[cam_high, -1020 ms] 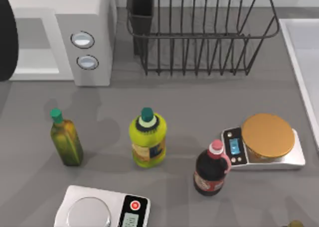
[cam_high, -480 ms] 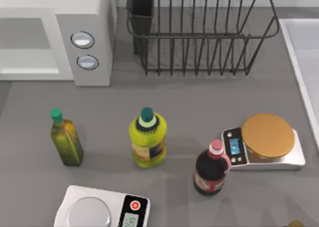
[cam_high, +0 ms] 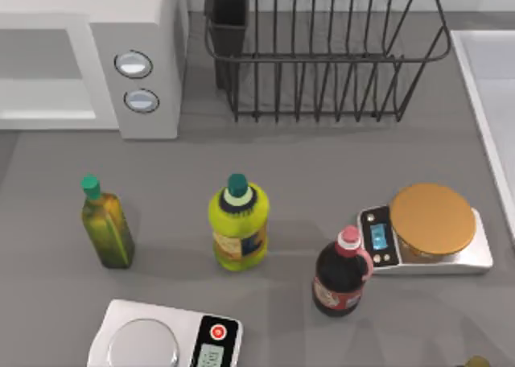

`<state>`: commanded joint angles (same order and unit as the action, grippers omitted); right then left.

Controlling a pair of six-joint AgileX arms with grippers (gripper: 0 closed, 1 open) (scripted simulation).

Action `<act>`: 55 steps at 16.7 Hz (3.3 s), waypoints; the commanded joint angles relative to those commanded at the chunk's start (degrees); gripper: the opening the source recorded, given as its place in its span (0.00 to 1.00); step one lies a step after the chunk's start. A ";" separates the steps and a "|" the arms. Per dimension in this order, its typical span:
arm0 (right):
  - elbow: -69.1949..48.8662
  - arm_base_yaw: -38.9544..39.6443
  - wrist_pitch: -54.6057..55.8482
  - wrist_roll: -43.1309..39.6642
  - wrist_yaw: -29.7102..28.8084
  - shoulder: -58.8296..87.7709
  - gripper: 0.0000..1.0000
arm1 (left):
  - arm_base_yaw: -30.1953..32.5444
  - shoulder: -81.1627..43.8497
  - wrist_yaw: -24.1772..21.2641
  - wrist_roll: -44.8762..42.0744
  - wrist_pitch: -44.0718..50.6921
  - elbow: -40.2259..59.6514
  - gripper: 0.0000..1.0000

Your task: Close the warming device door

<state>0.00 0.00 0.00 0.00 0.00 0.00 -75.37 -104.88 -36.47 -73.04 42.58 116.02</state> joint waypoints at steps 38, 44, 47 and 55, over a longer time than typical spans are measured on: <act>0.00 0.00 0.00 0.00 0.00 0.00 1.00 | 18.57 3.94 -0.40 23.75 -24.26 -59.20 0.00; 0.00 0.00 0.00 0.00 0.00 0.00 1.00 | 24.13 14.25 2.29 29.97 -30.55 -72.18 0.00; 0.00 0.00 0.00 0.00 0.00 0.00 1.00 | 24.62 15.07 2.55 30.51 -31.04 -73.18 0.00; 0.00 0.00 0.00 0.00 0.00 0.00 1.00 | 29.81 21.71 5.39 35.75 -33.29 -77.71 0.00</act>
<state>0.00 0.00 0.00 0.00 0.00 0.00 -45.56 -83.17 -31.08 -37.29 9.29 38.32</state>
